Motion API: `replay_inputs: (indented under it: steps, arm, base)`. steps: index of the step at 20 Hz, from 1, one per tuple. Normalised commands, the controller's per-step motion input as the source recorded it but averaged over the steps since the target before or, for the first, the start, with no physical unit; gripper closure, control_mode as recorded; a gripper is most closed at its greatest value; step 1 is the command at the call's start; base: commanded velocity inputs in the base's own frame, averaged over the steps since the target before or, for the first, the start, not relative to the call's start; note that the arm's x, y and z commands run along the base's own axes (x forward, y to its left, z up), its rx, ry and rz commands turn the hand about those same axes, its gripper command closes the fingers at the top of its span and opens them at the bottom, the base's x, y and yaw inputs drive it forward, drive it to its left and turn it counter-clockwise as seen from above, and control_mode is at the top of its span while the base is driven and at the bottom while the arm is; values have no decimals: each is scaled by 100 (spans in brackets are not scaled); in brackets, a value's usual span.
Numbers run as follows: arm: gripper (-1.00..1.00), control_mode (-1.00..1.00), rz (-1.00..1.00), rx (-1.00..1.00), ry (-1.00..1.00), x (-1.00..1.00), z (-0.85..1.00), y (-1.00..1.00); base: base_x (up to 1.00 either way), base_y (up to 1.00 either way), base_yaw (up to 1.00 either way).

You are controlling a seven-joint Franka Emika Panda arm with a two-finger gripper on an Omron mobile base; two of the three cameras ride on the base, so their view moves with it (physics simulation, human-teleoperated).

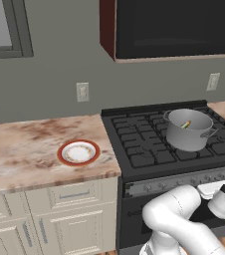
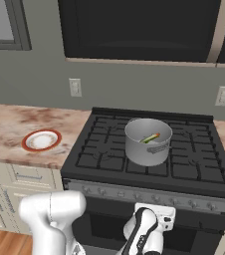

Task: Retrieve the frozen meat and place it in the pot on a burner. Then turn the burner on.

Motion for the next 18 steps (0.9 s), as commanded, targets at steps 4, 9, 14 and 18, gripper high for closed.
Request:
replay_inputs:
  steps: [4, 9, 14, 18]
  arm:
    - [-100, -100, 0, 0, -2, 14, -5, 0]
    - [-100, -100, 0, 0, 0, 22, 0, -3]
    - [-100, -100, 0, 0, -1, 24, 0, -3]
    - [100, -100, 0, 0, 0, 15, 0, 0]
  base:
    - [0, 0, 0]
    - [0, 0, 0]
    - [0, 0, 0]
    - [0, 0, 0]
